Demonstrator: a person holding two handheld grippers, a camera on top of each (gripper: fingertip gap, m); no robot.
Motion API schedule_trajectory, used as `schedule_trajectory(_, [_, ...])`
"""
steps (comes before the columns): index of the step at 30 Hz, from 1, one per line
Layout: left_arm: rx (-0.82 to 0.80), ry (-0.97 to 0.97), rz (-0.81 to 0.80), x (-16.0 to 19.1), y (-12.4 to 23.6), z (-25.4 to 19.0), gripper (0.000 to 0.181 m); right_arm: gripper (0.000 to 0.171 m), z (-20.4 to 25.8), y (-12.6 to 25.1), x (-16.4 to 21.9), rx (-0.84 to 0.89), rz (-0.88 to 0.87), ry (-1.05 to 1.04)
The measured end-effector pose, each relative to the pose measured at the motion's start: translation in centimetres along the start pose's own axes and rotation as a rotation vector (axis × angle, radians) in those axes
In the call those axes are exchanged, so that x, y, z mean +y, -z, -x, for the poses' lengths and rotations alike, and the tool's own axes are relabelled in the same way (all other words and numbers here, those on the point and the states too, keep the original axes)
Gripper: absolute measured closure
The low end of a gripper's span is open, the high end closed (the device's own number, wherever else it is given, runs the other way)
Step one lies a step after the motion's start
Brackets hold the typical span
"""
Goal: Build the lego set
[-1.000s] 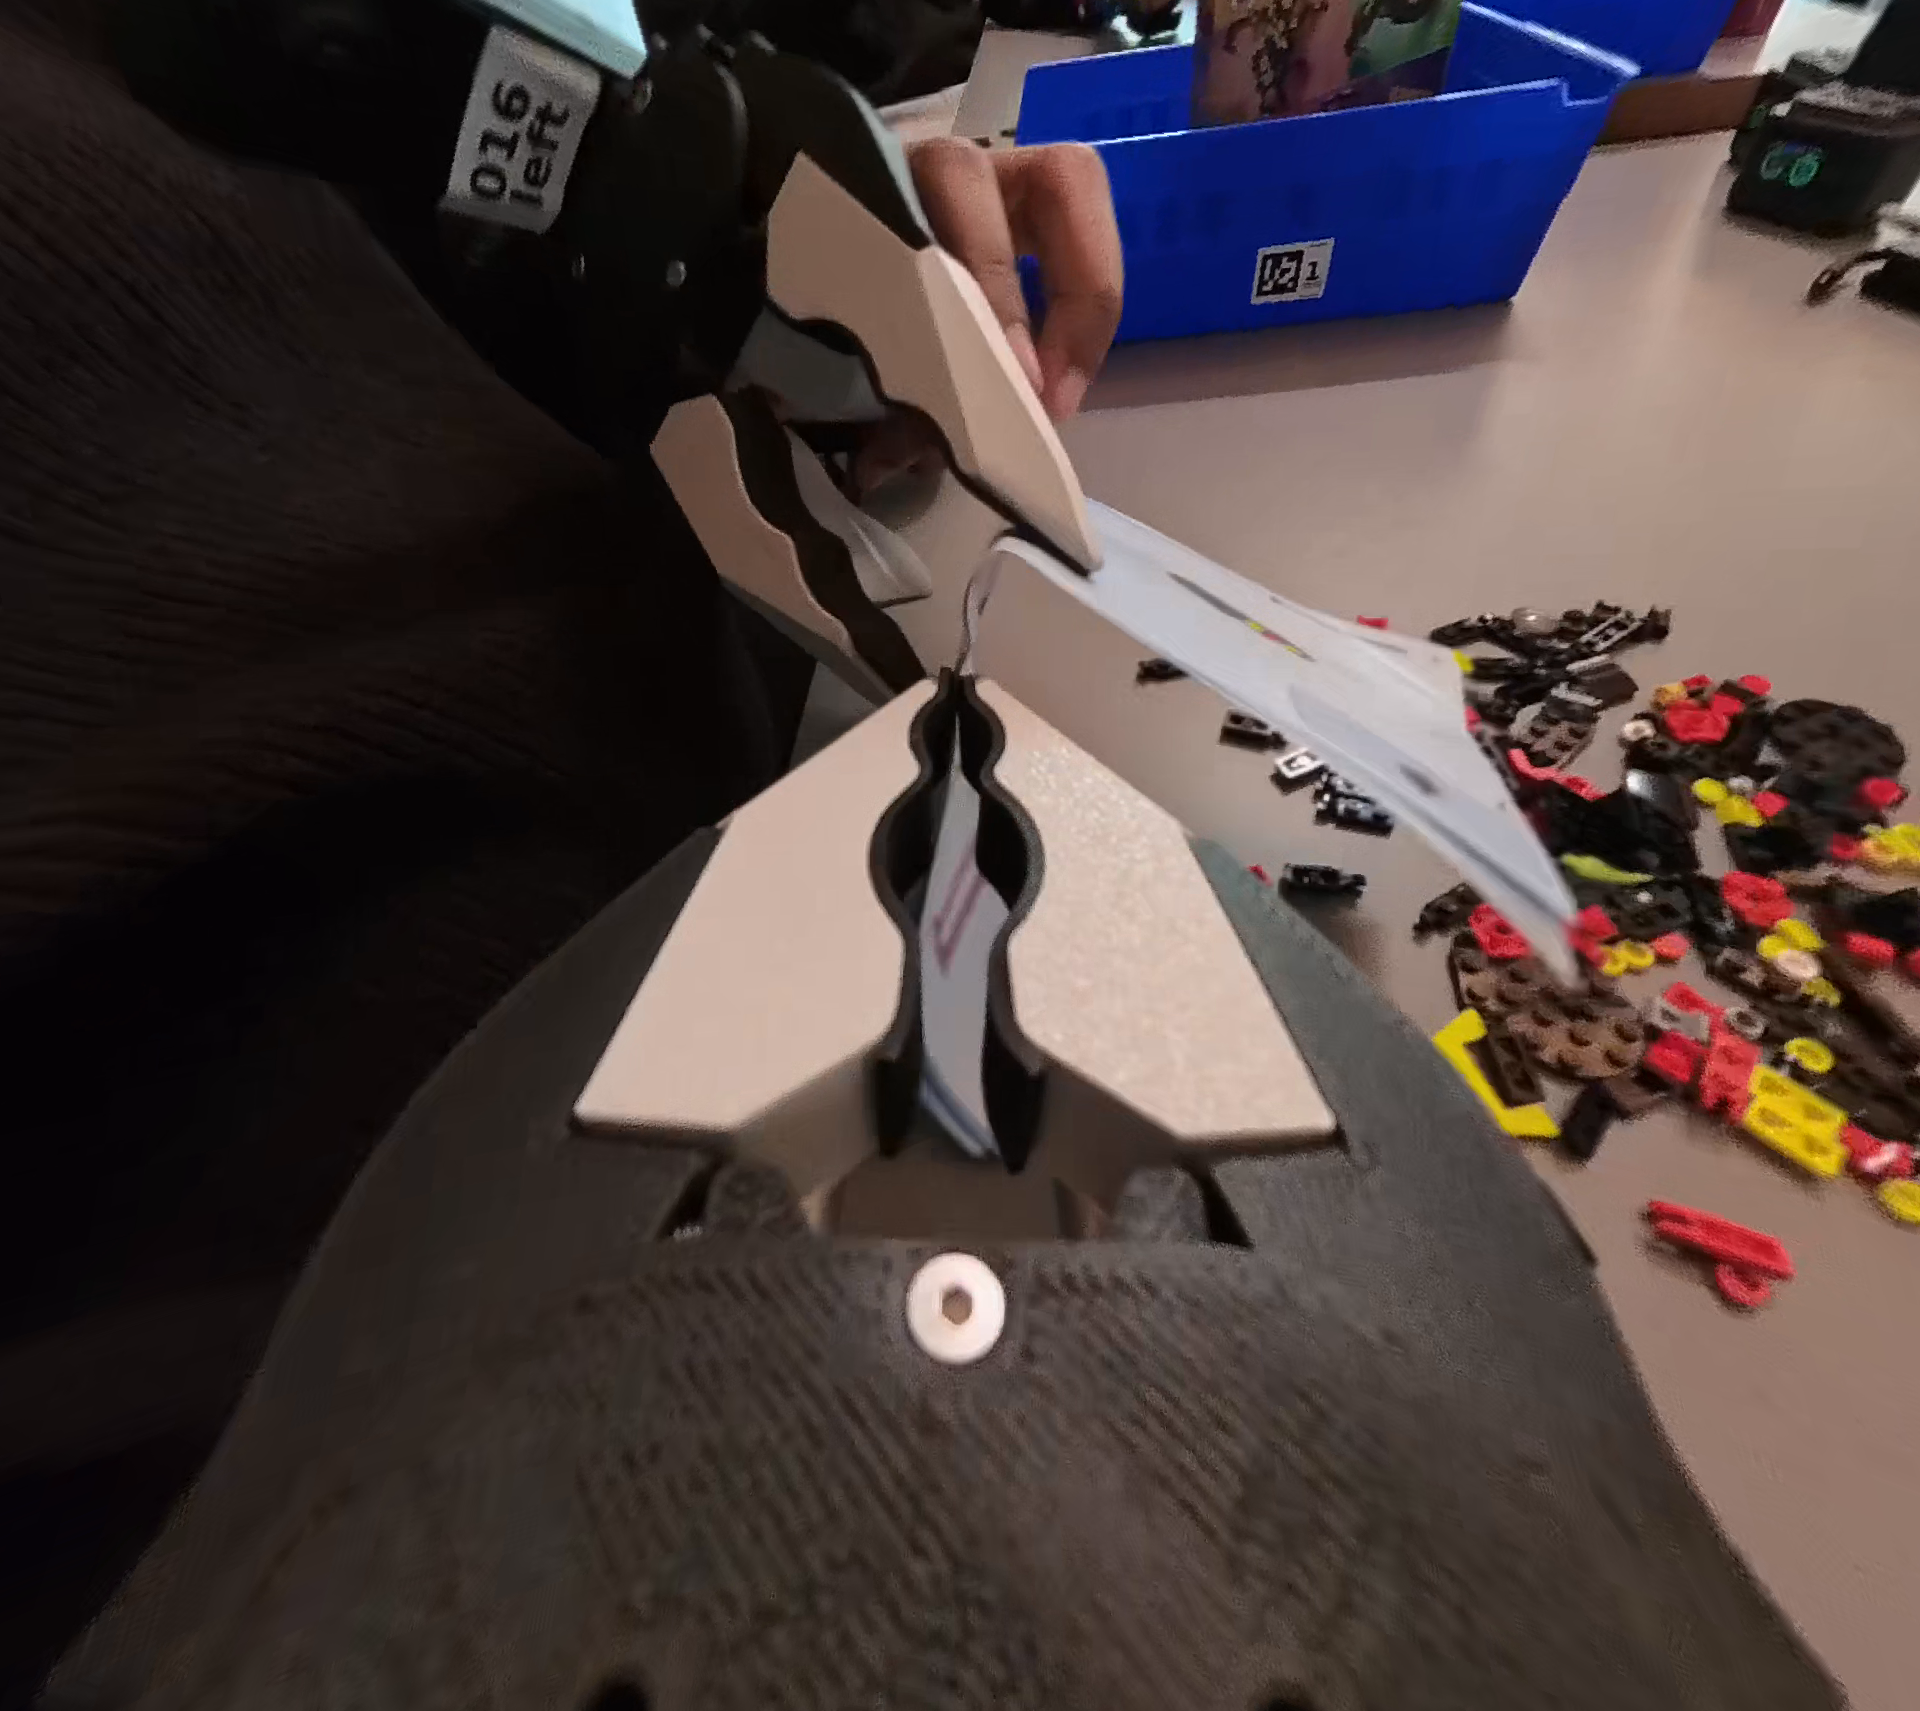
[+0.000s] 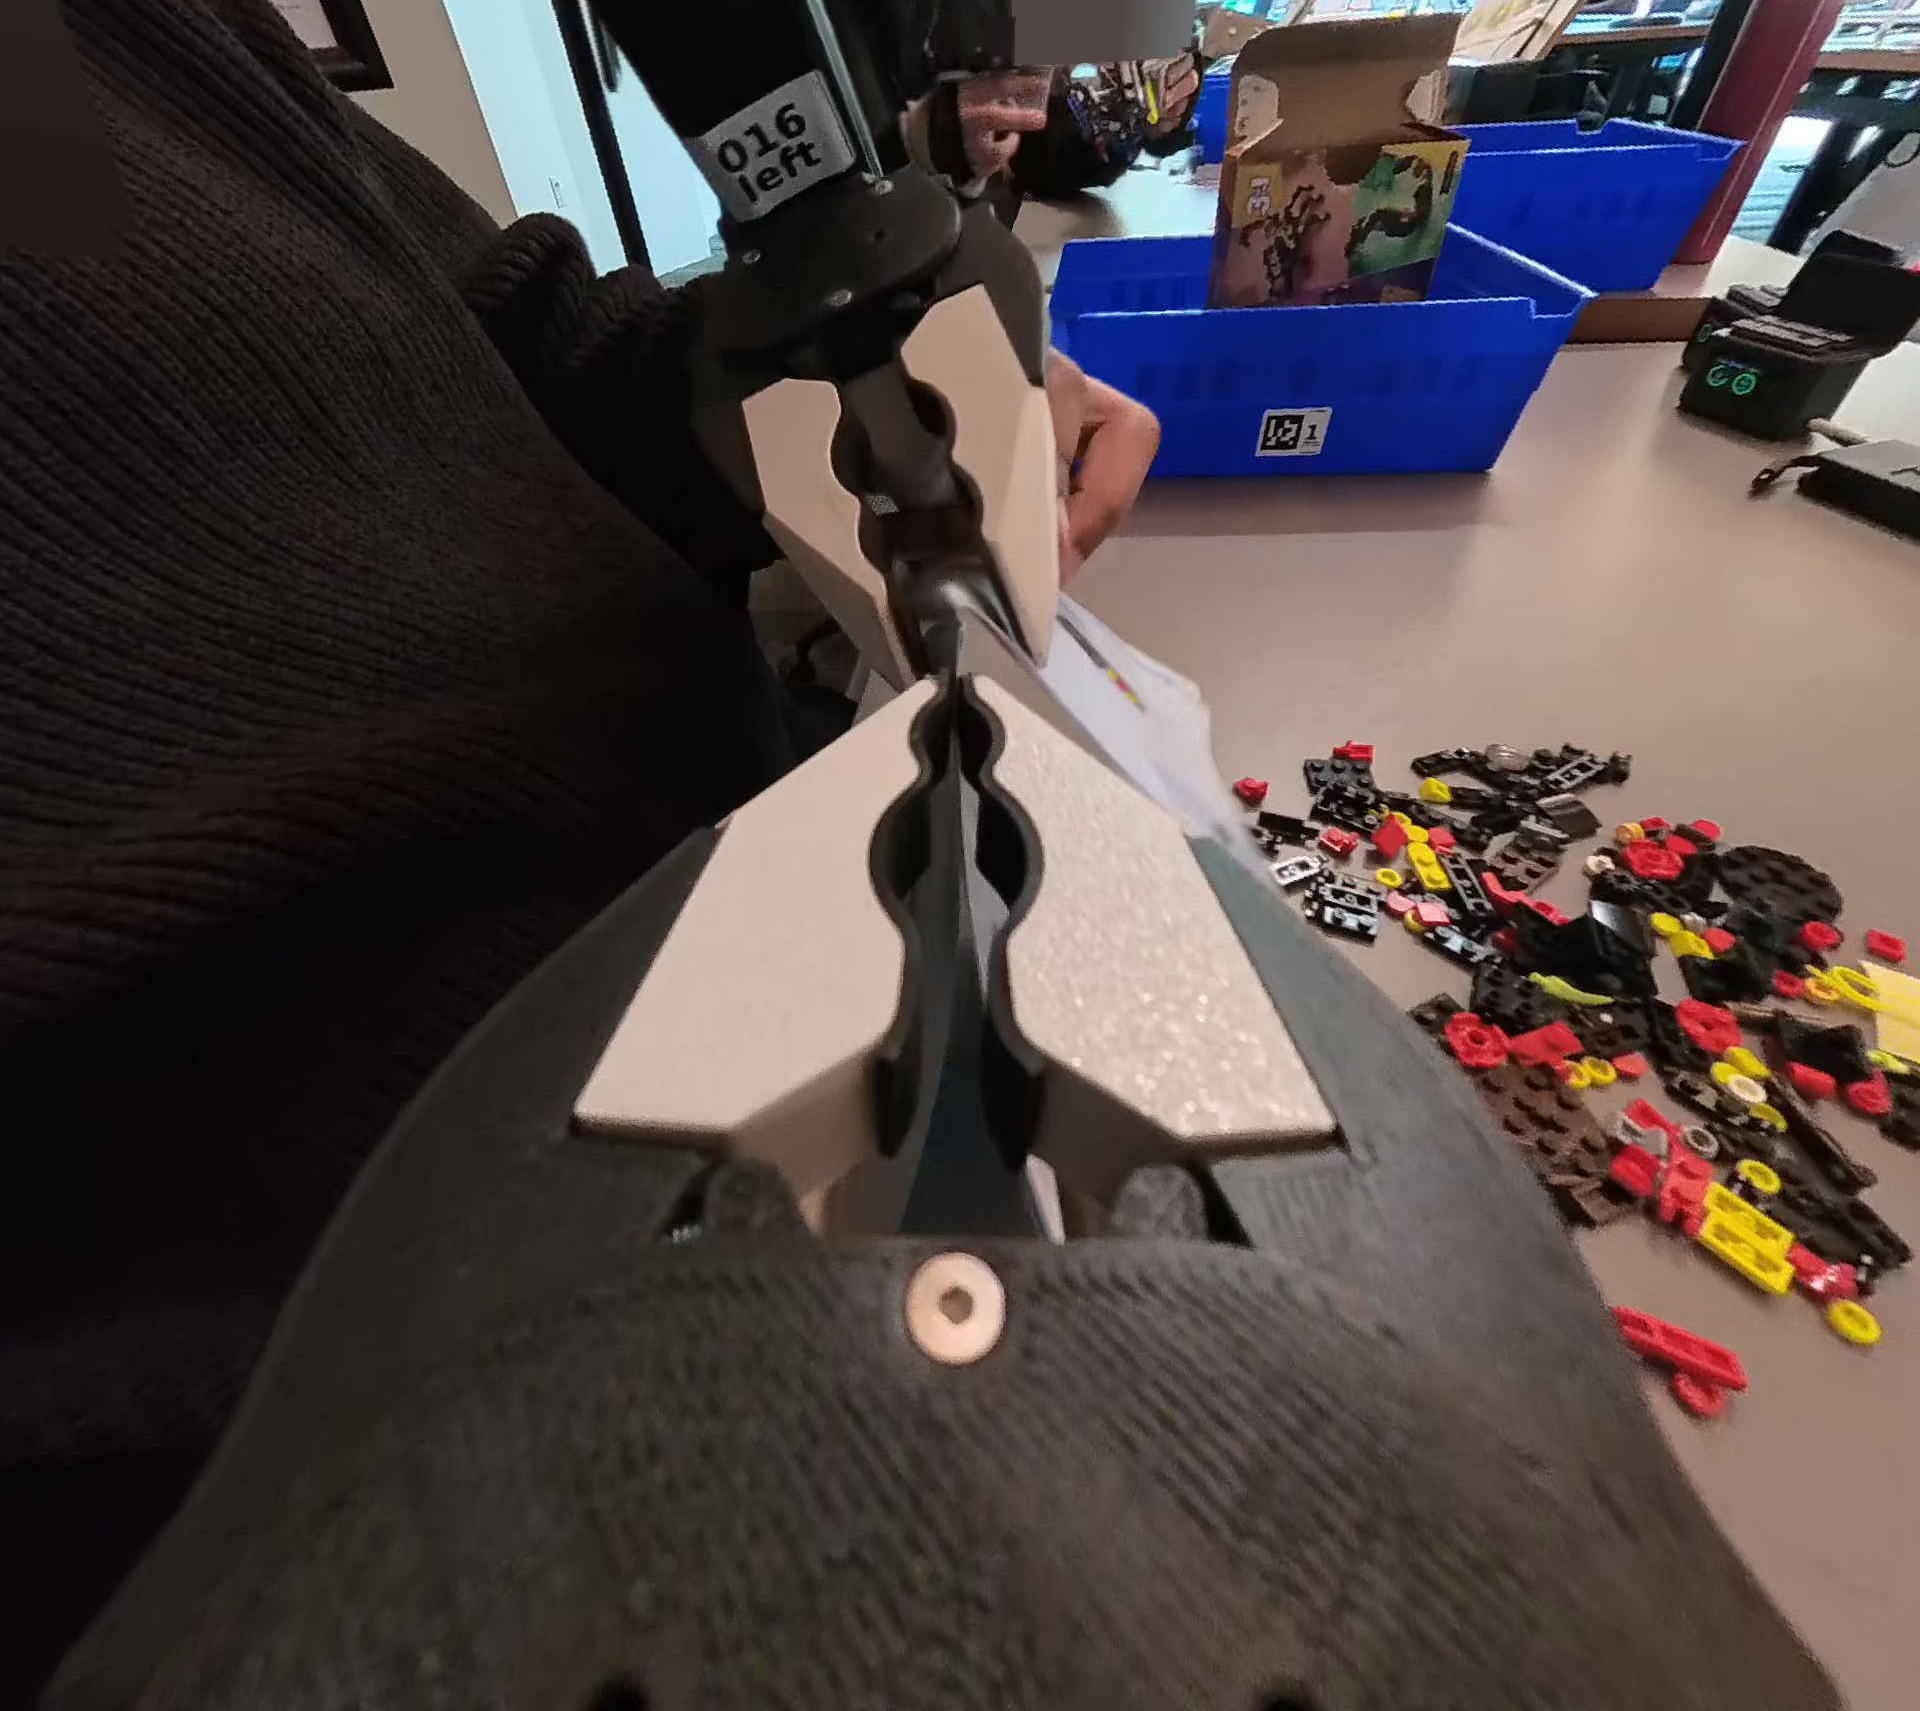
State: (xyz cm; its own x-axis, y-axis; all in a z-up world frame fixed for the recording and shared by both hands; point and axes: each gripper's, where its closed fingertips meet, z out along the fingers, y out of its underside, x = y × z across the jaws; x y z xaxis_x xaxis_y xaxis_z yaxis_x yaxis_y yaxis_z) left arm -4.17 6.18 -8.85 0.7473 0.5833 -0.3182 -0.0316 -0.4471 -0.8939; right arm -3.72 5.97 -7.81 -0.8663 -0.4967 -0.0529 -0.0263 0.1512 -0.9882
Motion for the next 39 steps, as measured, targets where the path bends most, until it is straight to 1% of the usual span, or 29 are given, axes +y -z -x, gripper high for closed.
schedule_trajectory(7, [-0.018,0.062,-0.049,-0.5,0.7,1.2,0.164,0.171,-0.7,0.7,-0.9,0.035,-0.046,0.003])
schedule_trajectory(12, [0.007,0.153,-0.078,-1.0,0.6,1.3,0.179,0.171,-0.9,0.9,-1.3,0.057,-0.071,0.016])
schedule_trajectory(18, [0.097,0.282,-0.113,-1.4,0.6,1.0,0.181,0.171,-0.8,1.1,-1.8,0.054,-0.098,0.026])
schedule_trajectory(21, [0.1,0.281,-0.126,-1.6,0.7,1.0,0.181,0.171,-0.8,1.1,-2.0,0.063,-0.107,0.043])
schedule_trajectory(23, [0.101,0.263,-0.111,-1.4,0.6,0.8,0.181,0.166,-0.8,1.3,-2.4,0.095,-0.136,0.088])
schedule_trajectory(24, [0.105,0.261,-0.109,-1.4,0.6,0.7,0.181,0.158,-0.9,1.5,-2.8,0.12,-0.161,0.116])
schedule_trajectory(25, [0.119,0.264,-0.112,-1.5,0.6,0.5,0.181,0.148,-1.0,1.7,-3.2,0.156,-0.188,0.139])
schedule_trajectory(27, [0.135,0.264,-0.111,-1.5,0.6,0.1,0.181,0.148,-1.0,1.7,-3.4,0.183,-0.197,0.168])
schedule_trajectory(29, [0.145,0.256,-0.105,-1.5,0.5,-0.2,0.181,0.144,-0.5,1.1,-2.8,0.139,-0.162,0.143])
schedule_trajectory(31, [0.157,0.252,-0.101,-1.5,0.4,-0.5,0.181,0.148,-0.1,0.5,-2.3,0.102,-0.137,0.109])
schedule_trajectory(33, [0.153,0.253,-0.102,-1.5,0.4,-0.4,0.181,0.168,0.2,0.3,-2.1,0.078,-0.121,0.111])
schedule_trajectory(36, [0.123,0.244,-0.154,-1.9,0.7,0.1,0.178,0.171,0.1,0.2,-2.7,0.096,-0.108,0.12])
schedule_trajectory(39, [0.049,0.218,-0.201,-2.1,1.0,1.0,0.166,0.171,-0.1,1.1,-4.4,0.12,-0.191,0.095])
